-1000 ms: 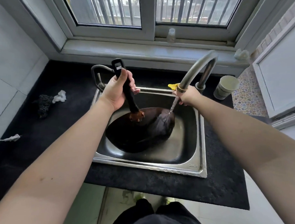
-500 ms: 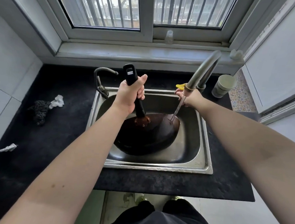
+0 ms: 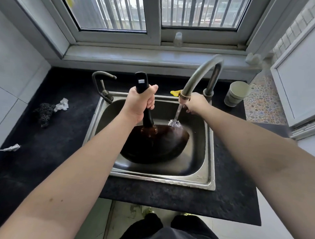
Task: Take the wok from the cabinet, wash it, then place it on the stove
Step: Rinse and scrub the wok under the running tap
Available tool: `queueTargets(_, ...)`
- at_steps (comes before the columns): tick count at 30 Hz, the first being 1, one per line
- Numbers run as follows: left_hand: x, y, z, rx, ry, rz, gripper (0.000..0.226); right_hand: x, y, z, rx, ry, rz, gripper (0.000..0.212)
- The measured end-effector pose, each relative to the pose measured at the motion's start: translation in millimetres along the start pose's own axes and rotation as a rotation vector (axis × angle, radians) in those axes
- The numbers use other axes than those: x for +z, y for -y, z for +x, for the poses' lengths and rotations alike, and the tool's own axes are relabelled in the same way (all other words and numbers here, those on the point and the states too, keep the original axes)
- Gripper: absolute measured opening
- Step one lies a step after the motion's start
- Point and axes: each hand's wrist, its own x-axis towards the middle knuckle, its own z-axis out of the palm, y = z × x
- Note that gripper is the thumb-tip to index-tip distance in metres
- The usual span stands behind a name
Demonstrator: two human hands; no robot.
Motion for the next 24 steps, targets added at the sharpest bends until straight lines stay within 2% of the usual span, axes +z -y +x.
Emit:
queueTargets(3,8,2,-2,0.009,0.024,0.029,0.043,-1,-5,4,-0.053,0.027,-0.027,0.028)
queueTargets(7,6,0,-2,0.021,0.01,0.02,0.042,-1,-10,9,-0.106,0.058,-0.035,0.012)
queueTargets(18,-41,-7,6,0.006,-0.162,-0.129,0.041,-2,-13,13,-0.132,0.078,-0.017,0.01)
queueTargets(21,-58,-9,8,0.004,-0.201,-0.165,0.042,-3,-13,13,-0.12,0.076,-0.009,0.02)
queueTargets(24,-78,-8,11,-0.003,-0.242,-0.193,0.04,-2,-12,12,-0.113,0.072,-0.019,0.02)
